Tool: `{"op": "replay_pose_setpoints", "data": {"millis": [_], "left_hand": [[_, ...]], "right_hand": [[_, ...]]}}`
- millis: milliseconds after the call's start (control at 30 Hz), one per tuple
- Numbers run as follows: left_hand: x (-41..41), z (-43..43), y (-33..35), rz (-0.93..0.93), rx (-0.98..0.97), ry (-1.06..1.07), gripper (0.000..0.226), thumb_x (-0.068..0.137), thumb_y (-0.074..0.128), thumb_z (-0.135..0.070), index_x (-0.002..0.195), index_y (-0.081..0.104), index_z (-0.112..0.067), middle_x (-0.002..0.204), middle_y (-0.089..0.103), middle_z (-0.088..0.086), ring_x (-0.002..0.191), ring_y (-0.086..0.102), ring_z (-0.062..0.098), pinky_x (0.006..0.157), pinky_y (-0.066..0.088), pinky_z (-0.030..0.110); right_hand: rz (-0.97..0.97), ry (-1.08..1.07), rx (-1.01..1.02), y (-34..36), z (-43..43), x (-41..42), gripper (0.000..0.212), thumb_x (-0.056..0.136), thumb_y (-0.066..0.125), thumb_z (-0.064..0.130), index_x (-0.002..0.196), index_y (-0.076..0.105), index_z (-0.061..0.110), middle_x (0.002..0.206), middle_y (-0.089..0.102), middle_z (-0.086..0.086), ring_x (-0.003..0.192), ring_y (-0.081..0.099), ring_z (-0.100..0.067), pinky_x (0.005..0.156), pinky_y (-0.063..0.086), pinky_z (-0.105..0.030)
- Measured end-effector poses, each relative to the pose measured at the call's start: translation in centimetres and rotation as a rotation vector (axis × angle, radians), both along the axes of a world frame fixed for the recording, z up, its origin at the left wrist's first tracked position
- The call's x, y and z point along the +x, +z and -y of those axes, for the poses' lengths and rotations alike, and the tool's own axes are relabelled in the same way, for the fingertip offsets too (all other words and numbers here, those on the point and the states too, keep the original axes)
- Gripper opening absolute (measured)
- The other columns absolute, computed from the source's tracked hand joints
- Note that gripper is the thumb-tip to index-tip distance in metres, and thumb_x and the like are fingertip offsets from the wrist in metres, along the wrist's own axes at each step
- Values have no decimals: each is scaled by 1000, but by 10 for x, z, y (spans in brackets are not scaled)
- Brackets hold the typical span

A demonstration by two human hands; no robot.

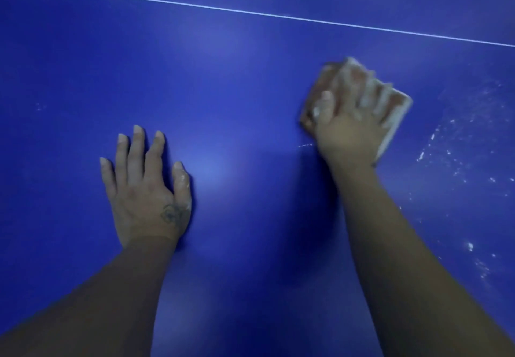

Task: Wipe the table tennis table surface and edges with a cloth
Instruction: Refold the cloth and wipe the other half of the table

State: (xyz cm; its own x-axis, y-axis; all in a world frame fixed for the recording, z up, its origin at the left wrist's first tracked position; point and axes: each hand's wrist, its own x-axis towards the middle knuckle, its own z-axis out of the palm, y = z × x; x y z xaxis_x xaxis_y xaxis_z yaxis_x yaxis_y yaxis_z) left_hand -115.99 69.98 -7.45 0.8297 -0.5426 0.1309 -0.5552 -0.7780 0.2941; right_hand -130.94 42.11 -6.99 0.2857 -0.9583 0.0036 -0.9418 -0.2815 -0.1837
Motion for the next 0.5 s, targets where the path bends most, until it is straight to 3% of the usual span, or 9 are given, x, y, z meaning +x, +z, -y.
{"op": "replay_pose_setpoints", "data": {"millis": [133, 233, 333, 500], "left_hand": [[0, 0, 4, -19, 13, -9, 64, 110, 39, -45, 167, 43, -17, 180, 27, 7, 170, 14, 25, 137, 5, 56], [-3, 1, 7, -12, 24, -12, 62, 112, 39, -42, 167, 43, -14, 180, 27, 10, 169, 16, 29, 137, 7, 56], [-22, -10, 7, -19, 4, -30, 60, 114, 38, -36, 167, 42, -8, 179, 27, 15, 169, 17, 33, 136, 12, 57], [-121, -61, 7, -34, 35, 14, 62, 111, 45, -39, 168, 41, -13, 179, 27, 14, 167, 21, 38, 135, 16, 61]], "right_hand": [[-16, 533, -63, -1, -68, 15, 63, 108, 34, 60, 168, 33, 40, 179, 21, 2, 167, 11, -31, 131, 7, -61], [6, 744, -106, 1, -56, -19, 60, 109, 42, 59, 163, 46, 34, 175, 32, 2, 165, 21, -30, 131, 13, -59], [-6, 589, -112, 5, -10, -65, 59, 110, 42, 57, 164, 43, 33, 175, 33, 1, 164, 24, -31, 134, 8, -54], [-67, 128, 25, 11, 31, -127, 65, 109, 28, 61, 170, 24, 38, 180, 15, 2, 167, 6, -30, 133, -3, -58]]}}
